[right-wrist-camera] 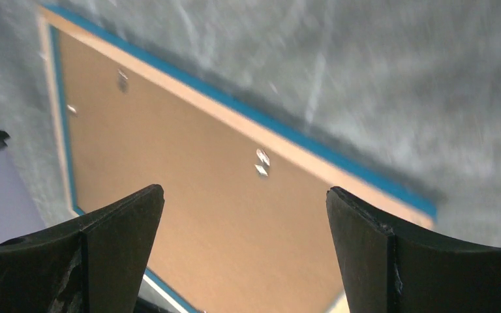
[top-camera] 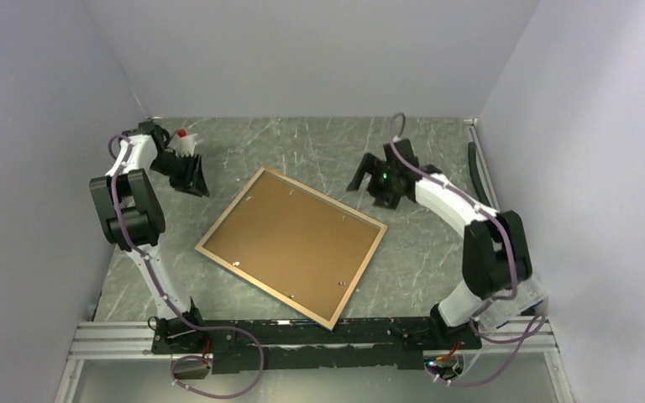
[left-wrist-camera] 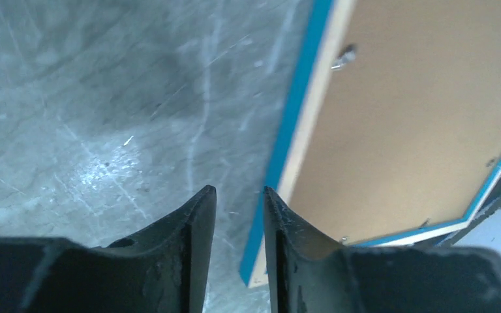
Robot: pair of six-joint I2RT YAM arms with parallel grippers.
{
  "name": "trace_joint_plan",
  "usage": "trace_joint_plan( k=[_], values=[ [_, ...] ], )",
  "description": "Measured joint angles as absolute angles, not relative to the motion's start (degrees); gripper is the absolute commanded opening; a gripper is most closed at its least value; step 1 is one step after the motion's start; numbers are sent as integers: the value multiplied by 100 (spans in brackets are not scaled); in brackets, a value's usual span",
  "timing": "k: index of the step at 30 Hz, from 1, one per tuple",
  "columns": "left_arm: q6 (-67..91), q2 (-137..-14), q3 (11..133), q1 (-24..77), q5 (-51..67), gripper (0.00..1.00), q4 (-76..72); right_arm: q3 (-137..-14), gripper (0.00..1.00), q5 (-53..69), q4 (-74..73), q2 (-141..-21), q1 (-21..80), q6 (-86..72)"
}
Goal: Put the photo into the frame
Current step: Adjust the photo frame at the center of the board.
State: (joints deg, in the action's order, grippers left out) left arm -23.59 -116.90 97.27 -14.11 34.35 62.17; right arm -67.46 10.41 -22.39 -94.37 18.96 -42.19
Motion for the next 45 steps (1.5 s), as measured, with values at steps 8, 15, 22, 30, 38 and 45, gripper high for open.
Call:
trace_joint_plan(
  k=[8,15,22,30,38,45],
  values=[
    [-2268,-11952,8879,-1455,3100,26,5817,-4672,100,1004,-2768,-8123,1953,-4834],
    [-2272,-11952,8449,-1245,3218,15,5754,-3948,100,1426,-2471,-7826,2010,-5312],
    [-2255,-11858,8208,-812,3179,10,5487,-4521,100,1511,-2423,-8702,1859,-5262],
    [-2147,-11642,7911,-226,3120,9,5343,-5347,100,709,-2475,-9133,1389,-4845],
    [-2038,-11410,7854,-301,3389,9,5745,-5647,100,333,-2827,-9120,1293,-4698],
    [-1776,-11330,8591,-923,4132,40,6152,-5898,100,-19,-2773,-8578,1413,-4781]
  ],
)
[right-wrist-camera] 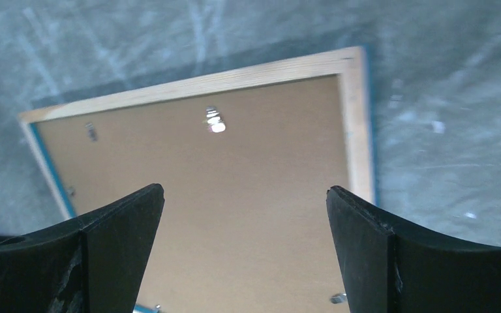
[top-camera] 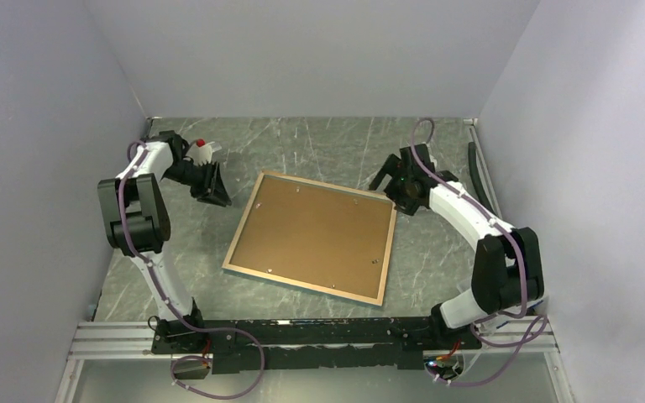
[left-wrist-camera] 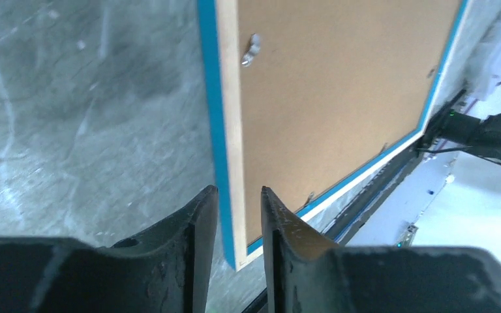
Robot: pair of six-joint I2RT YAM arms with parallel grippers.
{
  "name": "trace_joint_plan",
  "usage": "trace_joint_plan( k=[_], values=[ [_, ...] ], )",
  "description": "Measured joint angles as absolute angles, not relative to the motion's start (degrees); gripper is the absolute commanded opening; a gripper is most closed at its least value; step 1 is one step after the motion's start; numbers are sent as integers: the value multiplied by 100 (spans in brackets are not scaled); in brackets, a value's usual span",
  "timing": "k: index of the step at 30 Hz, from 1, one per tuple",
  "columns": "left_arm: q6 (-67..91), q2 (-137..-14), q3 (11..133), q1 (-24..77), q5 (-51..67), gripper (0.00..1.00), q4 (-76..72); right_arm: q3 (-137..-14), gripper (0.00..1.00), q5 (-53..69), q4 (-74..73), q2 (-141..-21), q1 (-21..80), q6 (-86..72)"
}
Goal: Put the photo into the frame
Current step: Adjust the photo frame at the center of the board, then install the photo frame at the center of the board.
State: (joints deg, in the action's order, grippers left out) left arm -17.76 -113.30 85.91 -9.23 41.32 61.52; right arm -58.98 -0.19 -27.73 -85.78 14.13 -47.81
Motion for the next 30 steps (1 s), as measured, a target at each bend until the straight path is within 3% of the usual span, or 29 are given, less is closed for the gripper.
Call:
trace_joint_plan(
  k=[4,12,17,23,27,30],
  values=[
    [-1614,-11375,8670,-766,4536,39,6104,-6298,98,123,-2482,-8779,1984,-4917],
    [-1415,-11990,8589,-489,4803,16,5808,-7865,84,991,-1581,-10648,3319,-5240],
    [-1376,-12038,8418,-532,4797,11,5664,-8707,82,1411,-1302,-11651,3719,-5522],
    [-1376,-12064,8287,-532,4779,12,5446,-9258,81,1686,-939,-12335,3951,-5916],
    [-1352,-12081,8206,-534,4797,23,5378,-9524,81,1798,-808,-12693,4073,-6114],
    [-1293,-12081,8200,-534,4838,25,5376,-9684,81,1844,-757,-12888,4141,-6200]
  ],
)
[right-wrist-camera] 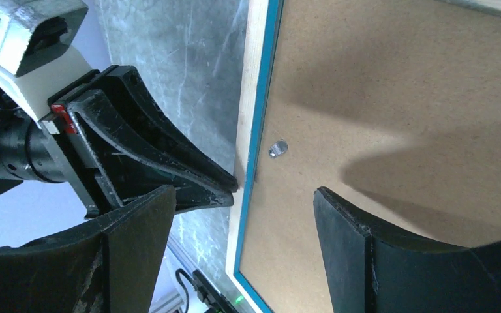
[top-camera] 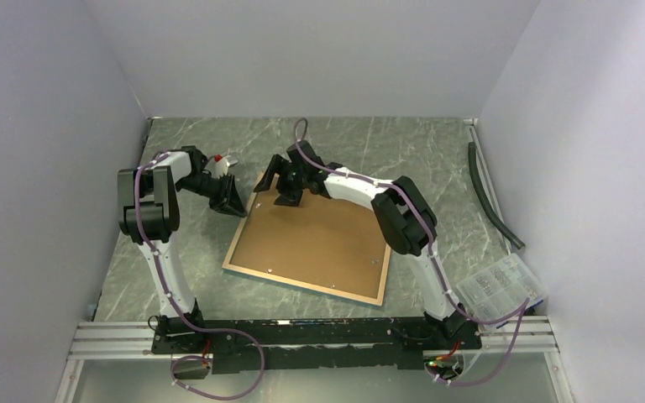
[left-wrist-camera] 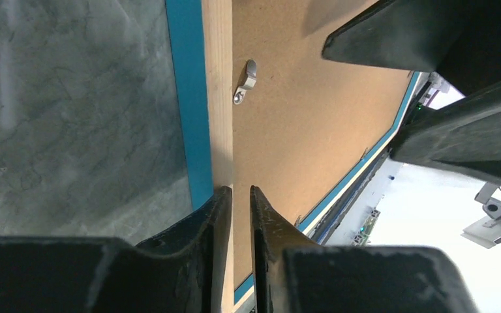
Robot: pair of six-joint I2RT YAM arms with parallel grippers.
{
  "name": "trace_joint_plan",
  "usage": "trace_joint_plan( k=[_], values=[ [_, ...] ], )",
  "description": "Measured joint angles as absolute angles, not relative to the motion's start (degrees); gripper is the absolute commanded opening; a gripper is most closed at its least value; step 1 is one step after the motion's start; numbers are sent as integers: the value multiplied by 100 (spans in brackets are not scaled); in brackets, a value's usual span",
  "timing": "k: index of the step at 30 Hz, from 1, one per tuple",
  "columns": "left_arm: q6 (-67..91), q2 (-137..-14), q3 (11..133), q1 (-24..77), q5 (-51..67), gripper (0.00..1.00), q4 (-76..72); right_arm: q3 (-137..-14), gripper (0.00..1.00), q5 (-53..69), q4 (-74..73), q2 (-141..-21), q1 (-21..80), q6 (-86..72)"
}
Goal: Put the photo into the frame
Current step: Install the photo frame at the center of the board.
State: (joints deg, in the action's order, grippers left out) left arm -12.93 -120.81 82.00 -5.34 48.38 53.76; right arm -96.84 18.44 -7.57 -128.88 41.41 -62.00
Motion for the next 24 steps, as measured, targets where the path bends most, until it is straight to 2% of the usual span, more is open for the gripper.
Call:
trace_joint_plan(
  k=[24],
  values=[
    [-1310,-11963,8202,-790,4672,27,5050,-9939,81,1892,-499,-13321,4226,-6499]
  ],
)
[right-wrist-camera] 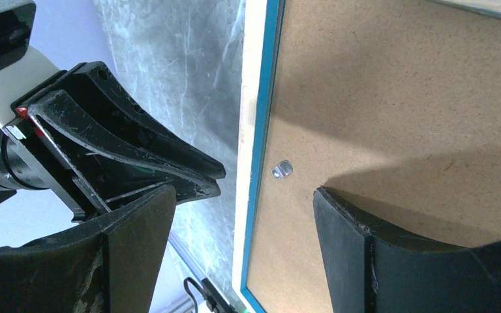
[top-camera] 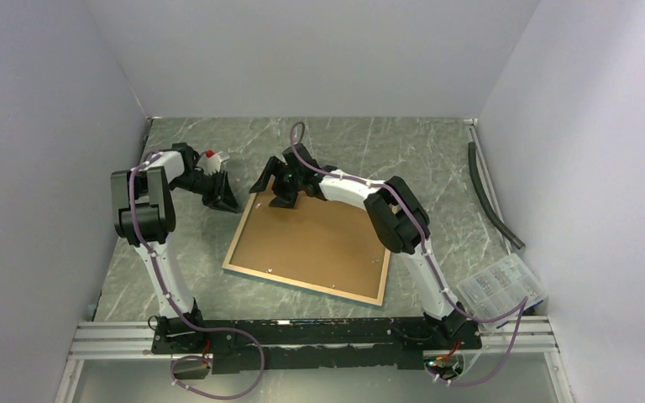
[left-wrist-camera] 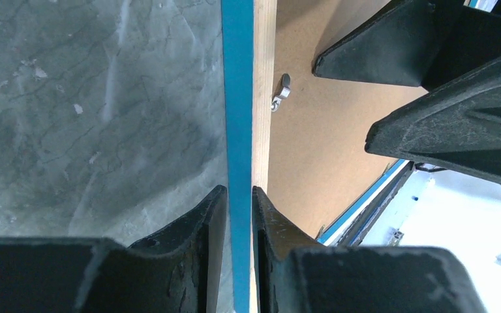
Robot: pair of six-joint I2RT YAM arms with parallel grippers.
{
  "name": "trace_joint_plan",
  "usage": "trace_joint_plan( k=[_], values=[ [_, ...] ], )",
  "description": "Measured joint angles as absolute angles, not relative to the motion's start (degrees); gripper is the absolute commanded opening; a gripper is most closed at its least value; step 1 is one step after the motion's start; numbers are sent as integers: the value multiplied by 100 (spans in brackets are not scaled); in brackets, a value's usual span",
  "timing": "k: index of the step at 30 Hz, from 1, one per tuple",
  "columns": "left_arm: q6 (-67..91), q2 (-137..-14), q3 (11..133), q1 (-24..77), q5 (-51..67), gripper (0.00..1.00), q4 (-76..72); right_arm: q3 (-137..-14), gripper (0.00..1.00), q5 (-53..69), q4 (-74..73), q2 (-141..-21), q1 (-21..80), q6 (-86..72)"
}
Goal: Put the photo into the frame
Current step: Install the photo frame at the center of the board.
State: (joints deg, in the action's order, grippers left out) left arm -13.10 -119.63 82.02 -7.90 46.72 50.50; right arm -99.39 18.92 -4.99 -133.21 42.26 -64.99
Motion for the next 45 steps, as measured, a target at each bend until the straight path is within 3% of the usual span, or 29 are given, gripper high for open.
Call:
trace_joint_plan(
  k=[11,21,45],
  values=[
    [-1544,-11987,8125,-777,4882,30,5074,-10132,81,1988,-456,-13474,4259,-6582],
    [-1553,-11998,7900,-596,4775,18,5013,-10355,81,2038,-421,-13655,4303,-6711],
    [-1404,-11994,7684,-543,5072,13,4862,-10412,81,2167,-285,-13749,4311,-6810]
  ],
)
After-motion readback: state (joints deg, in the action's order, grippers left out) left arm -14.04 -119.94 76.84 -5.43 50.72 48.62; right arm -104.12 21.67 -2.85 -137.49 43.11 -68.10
